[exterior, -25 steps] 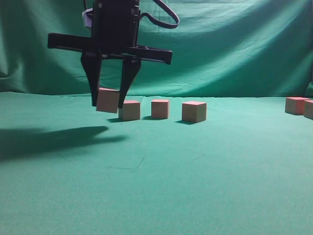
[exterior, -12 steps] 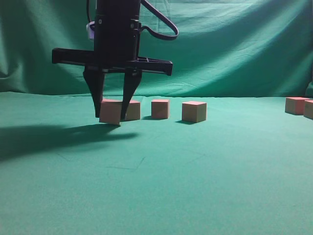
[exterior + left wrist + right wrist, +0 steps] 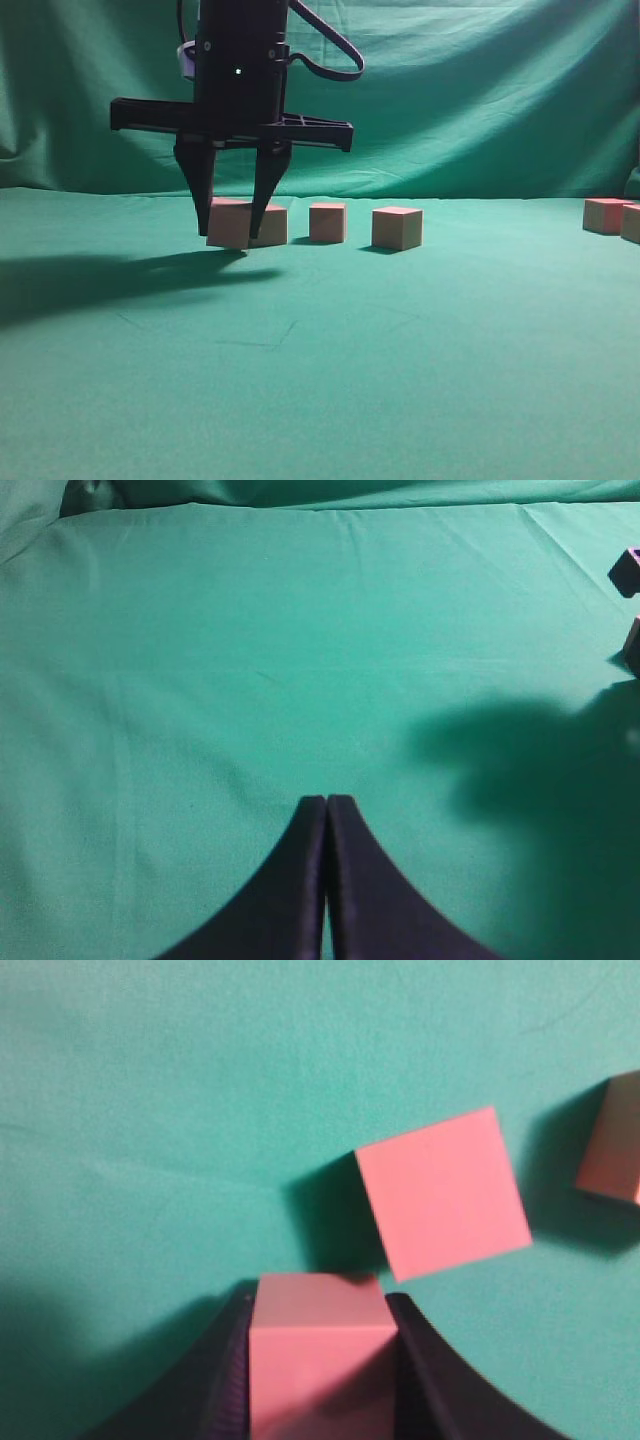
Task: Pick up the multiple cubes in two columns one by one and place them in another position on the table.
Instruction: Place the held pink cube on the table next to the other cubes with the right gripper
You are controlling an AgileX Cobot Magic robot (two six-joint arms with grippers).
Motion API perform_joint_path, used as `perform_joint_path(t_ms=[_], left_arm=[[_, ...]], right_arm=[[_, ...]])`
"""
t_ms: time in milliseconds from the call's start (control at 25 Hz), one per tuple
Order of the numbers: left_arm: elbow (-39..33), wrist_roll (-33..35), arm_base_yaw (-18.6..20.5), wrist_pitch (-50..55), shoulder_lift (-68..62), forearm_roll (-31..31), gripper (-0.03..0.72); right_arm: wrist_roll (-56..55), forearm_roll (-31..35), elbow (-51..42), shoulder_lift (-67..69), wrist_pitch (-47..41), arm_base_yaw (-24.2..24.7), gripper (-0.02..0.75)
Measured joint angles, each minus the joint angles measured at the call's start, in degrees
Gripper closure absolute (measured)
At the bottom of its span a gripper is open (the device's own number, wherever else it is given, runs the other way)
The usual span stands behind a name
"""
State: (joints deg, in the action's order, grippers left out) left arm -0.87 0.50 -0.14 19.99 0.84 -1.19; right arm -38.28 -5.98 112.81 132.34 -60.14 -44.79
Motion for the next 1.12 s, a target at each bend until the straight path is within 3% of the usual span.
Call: perform_joint_path(t_ms=[840,920,1120], left_arm=[[0.0,0.0,0.0,0.0,0.0,0.0,0.688],[0.0,0.0,0.0,0.0,0.0,0.0,0.688],[0.0,0.0,0.0,0.0,0.0,0.0,0.688]], right_arm=[[-0.13,-0.89,0.0,0.0,-0.21,0.0,0.475],[-0.13,-0.89,0.0,0.0,-0.21,0.0,0.407],[-0.13,0.03,0.0,0.0,-0.21,0.0,0.418]])
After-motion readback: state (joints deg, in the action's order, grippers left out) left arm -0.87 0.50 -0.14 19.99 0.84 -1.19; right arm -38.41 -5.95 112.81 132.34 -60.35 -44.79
